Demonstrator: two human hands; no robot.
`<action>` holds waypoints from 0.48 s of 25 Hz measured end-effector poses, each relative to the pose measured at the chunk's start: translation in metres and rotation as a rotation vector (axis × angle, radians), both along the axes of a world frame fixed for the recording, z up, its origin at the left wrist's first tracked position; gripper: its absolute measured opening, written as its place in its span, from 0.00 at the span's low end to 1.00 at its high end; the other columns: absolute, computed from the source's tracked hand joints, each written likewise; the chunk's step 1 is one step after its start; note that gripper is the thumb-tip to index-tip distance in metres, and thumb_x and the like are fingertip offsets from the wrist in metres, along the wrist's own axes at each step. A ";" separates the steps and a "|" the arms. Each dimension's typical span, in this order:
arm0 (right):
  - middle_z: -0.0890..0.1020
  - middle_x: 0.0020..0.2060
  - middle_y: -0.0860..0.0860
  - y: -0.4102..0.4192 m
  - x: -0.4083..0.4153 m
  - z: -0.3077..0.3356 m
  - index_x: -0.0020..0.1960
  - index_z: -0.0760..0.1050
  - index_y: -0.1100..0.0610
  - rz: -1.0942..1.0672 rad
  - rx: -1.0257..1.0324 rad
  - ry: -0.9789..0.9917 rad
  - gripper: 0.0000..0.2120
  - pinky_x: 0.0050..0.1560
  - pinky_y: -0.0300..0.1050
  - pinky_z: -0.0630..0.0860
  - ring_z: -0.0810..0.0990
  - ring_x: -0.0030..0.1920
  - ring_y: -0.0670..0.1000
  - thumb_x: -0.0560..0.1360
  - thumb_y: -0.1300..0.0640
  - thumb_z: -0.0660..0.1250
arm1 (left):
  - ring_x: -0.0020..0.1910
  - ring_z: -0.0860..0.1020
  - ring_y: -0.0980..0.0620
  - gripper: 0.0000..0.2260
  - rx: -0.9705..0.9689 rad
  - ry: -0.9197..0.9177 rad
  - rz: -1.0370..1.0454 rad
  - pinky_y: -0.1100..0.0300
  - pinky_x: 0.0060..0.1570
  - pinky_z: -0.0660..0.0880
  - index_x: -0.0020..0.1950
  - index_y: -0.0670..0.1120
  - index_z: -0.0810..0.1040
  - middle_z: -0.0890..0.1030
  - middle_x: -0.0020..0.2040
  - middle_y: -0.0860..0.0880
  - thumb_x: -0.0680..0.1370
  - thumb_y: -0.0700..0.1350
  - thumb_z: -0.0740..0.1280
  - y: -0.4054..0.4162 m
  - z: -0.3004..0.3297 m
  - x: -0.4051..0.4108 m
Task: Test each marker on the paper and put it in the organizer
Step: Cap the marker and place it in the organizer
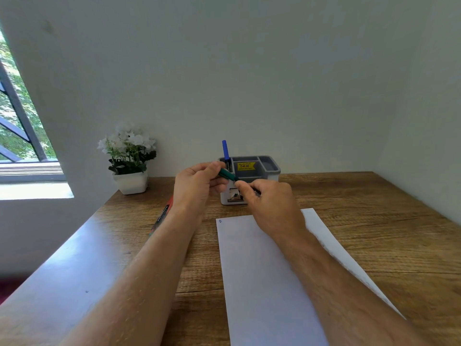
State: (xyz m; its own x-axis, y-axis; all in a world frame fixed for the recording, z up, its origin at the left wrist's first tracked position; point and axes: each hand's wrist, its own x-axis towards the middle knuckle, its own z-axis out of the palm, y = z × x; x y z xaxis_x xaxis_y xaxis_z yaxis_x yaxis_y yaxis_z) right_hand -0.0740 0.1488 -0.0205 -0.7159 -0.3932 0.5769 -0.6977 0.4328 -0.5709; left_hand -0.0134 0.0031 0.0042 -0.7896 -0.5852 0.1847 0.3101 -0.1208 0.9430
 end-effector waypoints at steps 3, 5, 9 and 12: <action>0.85 0.45 0.49 0.004 -0.001 -0.002 0.51 0.83 0.55 0.035 -0.087 -0.040 0.16 0.31 0.26 0.71 0.82 0.44 0.45 0.80 0.45 0.63 | 0.33 0.80 0.54 0.06 0.120 0.066 0.049 0.64 0.33 0.79 0.49 0.41 0.84 0.83 0.37 0.46 0.76 0.43 0.71 -0.011 0.005 0.003; 0.85 0.45 0.50 0.004 -0.001 -0.004 0.55 0.82 0.56 0.065 -0.183 -0.105 0.13 0.33 0.24 0.71 0.82 0.45 0.46 0.81 0.51 0.63 | 0.31 0.79 0.56 0.07 0.178 0.083 0.027 0.66 0.31 0.78 0.50 0.40 0.83 0.82 0.36 0.47 0.77 0.43 0.71 -0.015 0.005 0.005; 0.82 0.36 0.48 0.002 0.001 -0.002 0.61 0.80 0.55 0.183 -0.374 -0.250 0.12 0.35 0.32 0.75 0.80 0.35 0.41 0.82 0.58 0.61 | 0.35 0.83 0.53 0.10 0.287 0.116 -0.117 0.66 0.32 0.79 0.52 0.38 0.82 0.84 0.40 0.43 0.75 0.43 0.72 -0.016 0.004 0.008; 0.85 0.40 0.51 0.001 0.002 0.001 0.62 0.79 0.55 0.268 -0.458 -0.284 0.12 0.42 0.39 0.81 0.84 0.39 0.47 0.82 0.59 0.60 | 0.36 0.84 0.53 0.12 0.304 0.123 -0.232 0.66 0.32 0.79 0.51 0.38 0.82 0.85 0.41 0.42 0.71 0.43 0.74 -0.016 0.005 0.010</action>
